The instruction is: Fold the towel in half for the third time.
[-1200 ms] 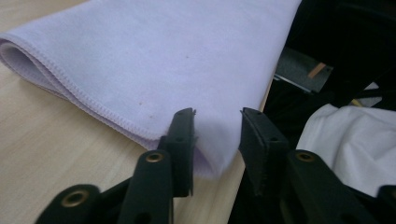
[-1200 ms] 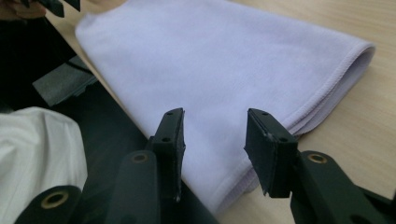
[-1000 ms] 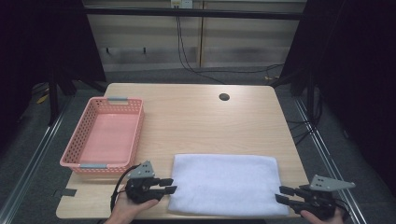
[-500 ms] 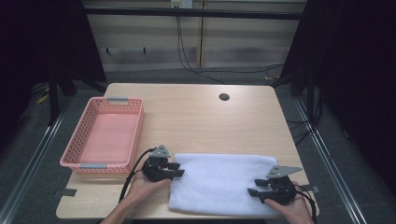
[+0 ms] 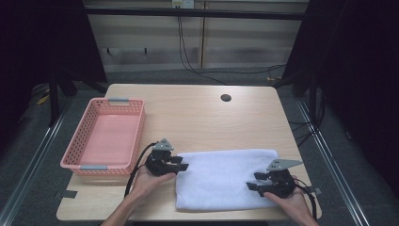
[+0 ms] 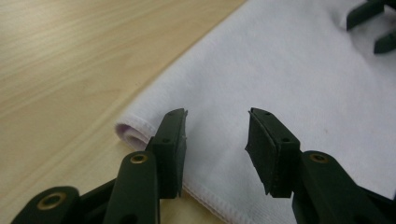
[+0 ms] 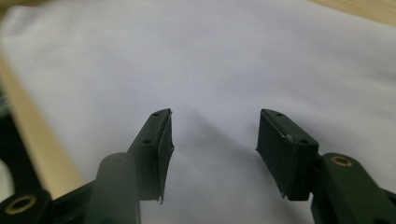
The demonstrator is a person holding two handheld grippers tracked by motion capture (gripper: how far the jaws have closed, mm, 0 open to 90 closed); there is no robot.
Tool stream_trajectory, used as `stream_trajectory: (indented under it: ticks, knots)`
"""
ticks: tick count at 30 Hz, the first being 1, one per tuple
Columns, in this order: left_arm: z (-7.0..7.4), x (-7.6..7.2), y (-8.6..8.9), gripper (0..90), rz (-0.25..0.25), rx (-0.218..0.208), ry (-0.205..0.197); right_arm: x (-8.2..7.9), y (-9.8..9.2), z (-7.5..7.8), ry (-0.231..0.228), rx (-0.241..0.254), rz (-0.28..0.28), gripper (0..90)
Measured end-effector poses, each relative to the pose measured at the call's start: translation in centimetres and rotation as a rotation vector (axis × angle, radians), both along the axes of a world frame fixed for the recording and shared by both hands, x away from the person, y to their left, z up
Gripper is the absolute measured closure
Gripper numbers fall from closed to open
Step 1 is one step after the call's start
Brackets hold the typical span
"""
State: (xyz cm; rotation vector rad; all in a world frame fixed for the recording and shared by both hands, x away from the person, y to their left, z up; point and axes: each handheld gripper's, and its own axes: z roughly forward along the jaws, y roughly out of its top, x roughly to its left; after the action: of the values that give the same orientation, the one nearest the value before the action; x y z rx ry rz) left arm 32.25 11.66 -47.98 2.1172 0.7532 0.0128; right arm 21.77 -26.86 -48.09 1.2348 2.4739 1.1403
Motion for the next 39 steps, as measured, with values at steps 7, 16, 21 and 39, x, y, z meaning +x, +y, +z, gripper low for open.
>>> stream_trajectory:
  ticks: [7,16,21,39]
  knots:
    - [-0.1,2.4,0.6,55.2,0.082,0.01,-0.003,-0.6,9.0,0.4,0.027,0.064,0.234,39.2]
    - [-0.3,3.0,1.1,51.8,0.116,0.021,0.016,1.2,19.1,-0.5,0.029,0.014,0.417,27.7]
    - [0.5,3.2,1.4,49.9,0.132,0.02,0.003,1.0,20.7,-1.0,-0.003,-0.052,0.442,19.5]
    - [-1.1,3.9,0.2,44.7,0.13,0.074,0.067,0.8,19.9,-1.2,-0.127,-0.126,0.363,69.1]
